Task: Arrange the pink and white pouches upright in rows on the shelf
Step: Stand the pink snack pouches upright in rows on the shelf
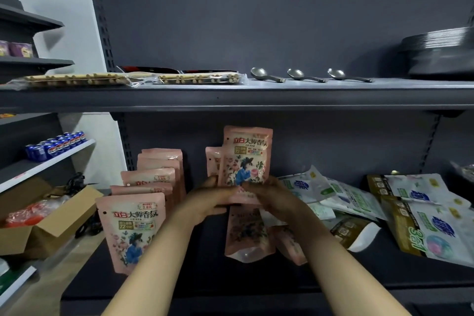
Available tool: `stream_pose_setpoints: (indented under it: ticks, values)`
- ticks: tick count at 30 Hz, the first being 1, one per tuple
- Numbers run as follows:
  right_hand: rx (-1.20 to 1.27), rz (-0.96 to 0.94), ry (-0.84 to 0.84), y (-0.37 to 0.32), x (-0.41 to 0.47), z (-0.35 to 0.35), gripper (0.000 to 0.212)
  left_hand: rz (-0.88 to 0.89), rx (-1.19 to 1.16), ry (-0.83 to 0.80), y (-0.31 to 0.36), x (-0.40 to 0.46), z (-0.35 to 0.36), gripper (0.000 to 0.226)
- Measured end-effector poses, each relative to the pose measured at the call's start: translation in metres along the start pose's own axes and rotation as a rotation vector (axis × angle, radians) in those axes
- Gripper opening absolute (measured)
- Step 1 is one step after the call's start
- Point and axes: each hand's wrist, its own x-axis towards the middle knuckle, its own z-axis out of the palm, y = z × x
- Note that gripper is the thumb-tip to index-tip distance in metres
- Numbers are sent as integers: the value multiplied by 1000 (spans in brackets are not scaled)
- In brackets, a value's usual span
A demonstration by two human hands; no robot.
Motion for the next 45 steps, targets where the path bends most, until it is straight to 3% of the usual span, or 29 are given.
stream_pose_setpoints:
  ticks: [6, 11, 13, 15, 17, 21, 25, 32, 37, 45]
  values:
    - [-130, 56, -79, -2, 15, -5, 37, 129, -65, 112, -13, 15, 6, 27]
    - [-240, 87, -116, 9, 44, -13, 72, 183, -102, 169, -22, 31, 5, 31]
    - [-310, 85, -56, 15, 54, -14, 63, 194, -88, 222, -31, 42, 5, 32]
    - [-542, 100, 30, 24, 66, -9, 43, 202, -16, 312, -42, 54, 6, 30]
    - [-765, 127, 170, 39, 77, -7, 38, 185, 106, 405, -54, 63, 7, 29]
    - [-693, 195, 295, 69, 90, -5, 38, 162, 232, 519, -69, 68, 13, 29]
    - [-806, 202, 312, 81, 90, -3, 43, 79, 456, 559, -82, 76, 8, 27]
    - [-936, 242, 316, 79, 78, 0, 36, 17, 369, 482, -86, 81, 7, 30]
    - [-926, 232, 345, 79, 78, 1, 32, 78, 224, 471, -82, 81, 5, 44]
    - [-922, 260, 318, 68, 76, 5, 35, 39, 173, 445, -84, 85, 1, 42]
